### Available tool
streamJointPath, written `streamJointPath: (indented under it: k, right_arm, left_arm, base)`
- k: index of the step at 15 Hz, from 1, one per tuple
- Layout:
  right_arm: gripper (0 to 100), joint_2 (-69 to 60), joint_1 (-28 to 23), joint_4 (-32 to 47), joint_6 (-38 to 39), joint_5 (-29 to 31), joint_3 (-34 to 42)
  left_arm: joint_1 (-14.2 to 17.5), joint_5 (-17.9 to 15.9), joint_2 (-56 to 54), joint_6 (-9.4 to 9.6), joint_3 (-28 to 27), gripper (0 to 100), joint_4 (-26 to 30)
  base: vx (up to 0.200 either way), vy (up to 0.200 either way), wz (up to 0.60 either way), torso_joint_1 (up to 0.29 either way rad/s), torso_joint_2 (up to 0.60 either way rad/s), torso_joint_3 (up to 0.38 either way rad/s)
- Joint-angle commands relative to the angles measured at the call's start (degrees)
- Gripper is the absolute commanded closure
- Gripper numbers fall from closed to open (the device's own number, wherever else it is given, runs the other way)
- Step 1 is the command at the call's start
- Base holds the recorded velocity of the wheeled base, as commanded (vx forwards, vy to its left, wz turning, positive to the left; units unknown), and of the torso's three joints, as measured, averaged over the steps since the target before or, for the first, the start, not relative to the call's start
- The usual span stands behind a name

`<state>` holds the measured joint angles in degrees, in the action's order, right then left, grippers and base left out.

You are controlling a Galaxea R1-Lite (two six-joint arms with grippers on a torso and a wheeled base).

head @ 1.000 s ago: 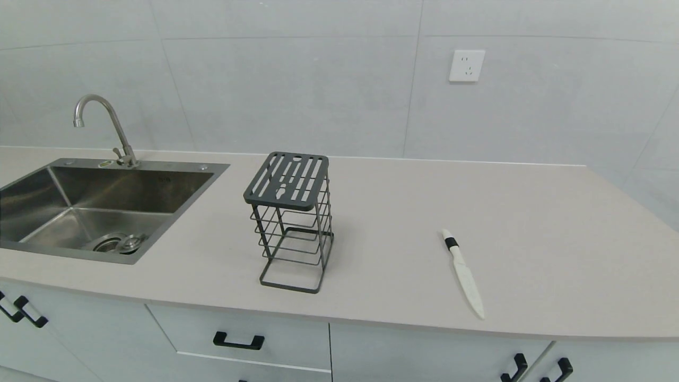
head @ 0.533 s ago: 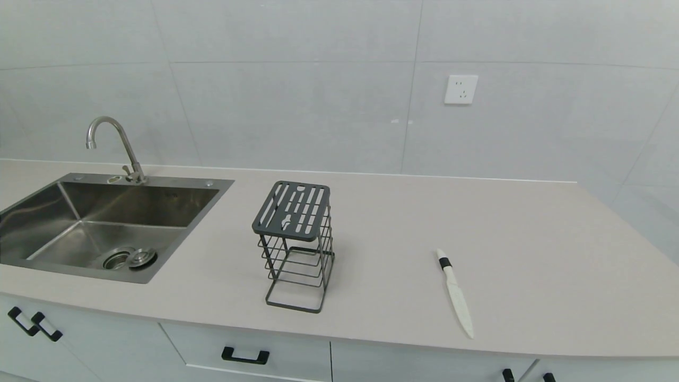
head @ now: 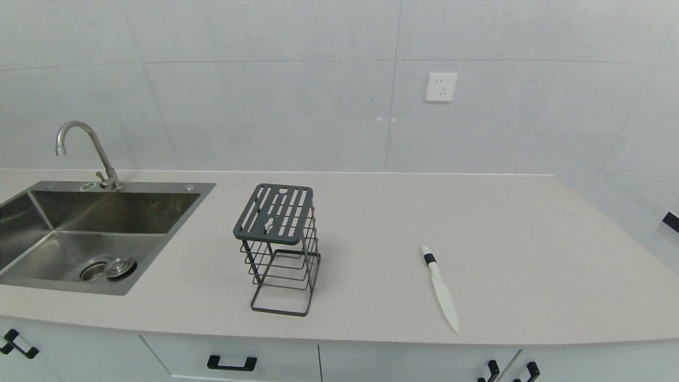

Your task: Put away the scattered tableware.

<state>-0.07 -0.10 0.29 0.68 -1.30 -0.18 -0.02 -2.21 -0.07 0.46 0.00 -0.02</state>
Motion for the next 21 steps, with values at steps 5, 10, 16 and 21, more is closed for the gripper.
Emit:
streamJointPath:
  k: [5, 10, 16, 21]
  right_arm:
    - [0, 0.1, 0.0, 0.1, -0.1, 0.0, 0.0]
    - [0, 0.1, 0.0, 0.1, -0.1, 0.1, 0.0]
    - [0, 0.1, 0.0, 0.1, -0.1, 0.0, 0.0]
    - [0, 0.1, 0.0, 0.1, -0.2, 0.0, 0.1]
  left_arm:
    - [0.0, 0.2, 0.1, -0.2, 0.0, 0, -0.1]
    - [0.0, 0.1, 0.1, -0.2, 0.0, 0, -0.1]
    - [0.0, 0.1, 0.1, -0.2, 0.0, 0, -0.1]
    - [0.0, 0.1, 0.1, 0.15, 0.0, 0, -0.1]
  base:
    - [0.0, 0.0, 0.0, 0.0, 0.0, 0.0]
    - [0.0, 0.0, 0.0, 0.079, 0.0, 0.085]
    - [0.0, 0.0, 0.0, 0.301, -0.03, 0.257]
    - [0.0, 0.0, 0.0, 0.101, -0.02, 0.078]
